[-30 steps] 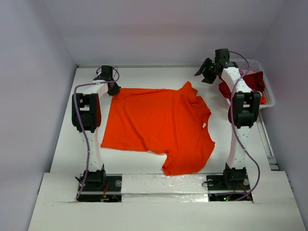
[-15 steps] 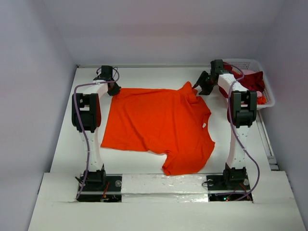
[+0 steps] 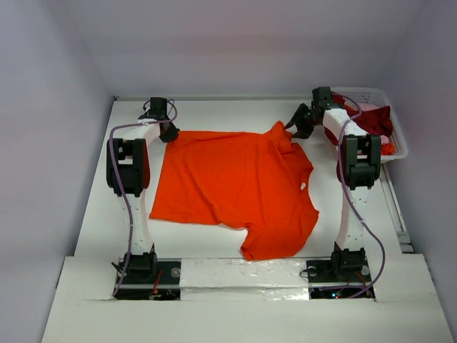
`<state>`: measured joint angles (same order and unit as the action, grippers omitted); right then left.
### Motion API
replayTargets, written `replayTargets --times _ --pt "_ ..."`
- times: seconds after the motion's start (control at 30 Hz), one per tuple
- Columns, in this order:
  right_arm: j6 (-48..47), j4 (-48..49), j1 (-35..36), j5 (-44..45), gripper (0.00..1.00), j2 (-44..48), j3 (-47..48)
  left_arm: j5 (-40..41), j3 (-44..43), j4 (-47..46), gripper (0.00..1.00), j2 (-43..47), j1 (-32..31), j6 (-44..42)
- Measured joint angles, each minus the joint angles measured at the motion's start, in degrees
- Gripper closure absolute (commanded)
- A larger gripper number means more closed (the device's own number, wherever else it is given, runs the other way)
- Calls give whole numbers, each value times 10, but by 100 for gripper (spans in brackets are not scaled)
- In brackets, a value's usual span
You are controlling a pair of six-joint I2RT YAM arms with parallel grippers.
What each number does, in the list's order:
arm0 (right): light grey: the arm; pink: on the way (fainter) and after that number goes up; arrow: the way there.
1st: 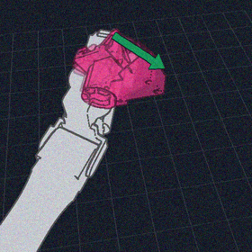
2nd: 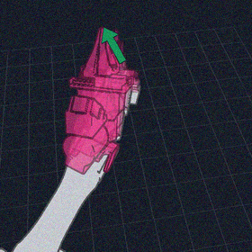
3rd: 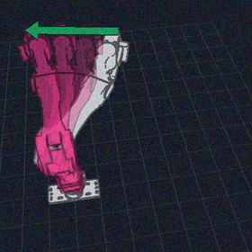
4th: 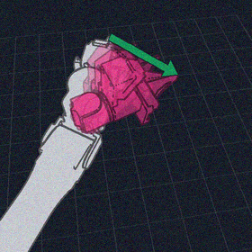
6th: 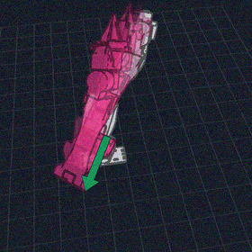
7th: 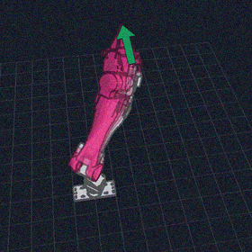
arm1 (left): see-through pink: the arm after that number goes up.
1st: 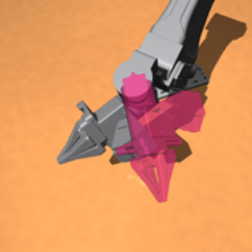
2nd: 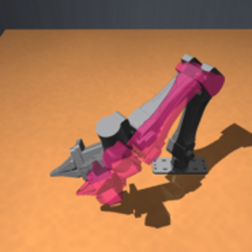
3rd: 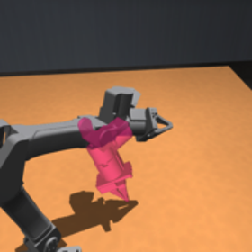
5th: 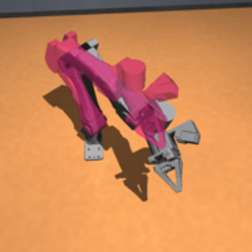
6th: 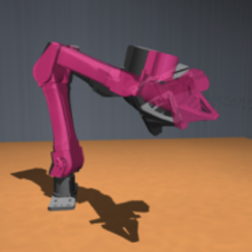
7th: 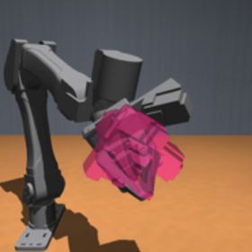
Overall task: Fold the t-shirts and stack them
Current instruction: Grap the side of the flattened tshirt furthest away from the robot with both arms
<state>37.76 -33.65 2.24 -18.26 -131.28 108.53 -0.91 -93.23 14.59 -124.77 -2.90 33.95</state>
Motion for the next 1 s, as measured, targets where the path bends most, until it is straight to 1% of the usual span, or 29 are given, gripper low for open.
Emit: replayTargets --times 0.23,0.33,0.43,0.57,0.67,0.87,1.0 --pt "12 11 0 0 44 -1 9 -2 -2 4 100 0 0 0" --pt "23 10 1 19 44 -1 8 -2 -6 8 100 0 0 0" --pt "33 16 1 38 44 6 -15 -2 -7 9 100 0 0 0" --pt "39 17 6 46 44 7 -19 -2 -8 13 100 0 0 0" --pt "41 5 6 46 44 -2 2 -3 -8 13 100 0 0 0" --pt "43 -8 6 45 44 -30 75 -4 -8 14 100 0 0 0" --pt "46 -13 6 47 44 -37 95 -4 -8 15 100 0 0 0"
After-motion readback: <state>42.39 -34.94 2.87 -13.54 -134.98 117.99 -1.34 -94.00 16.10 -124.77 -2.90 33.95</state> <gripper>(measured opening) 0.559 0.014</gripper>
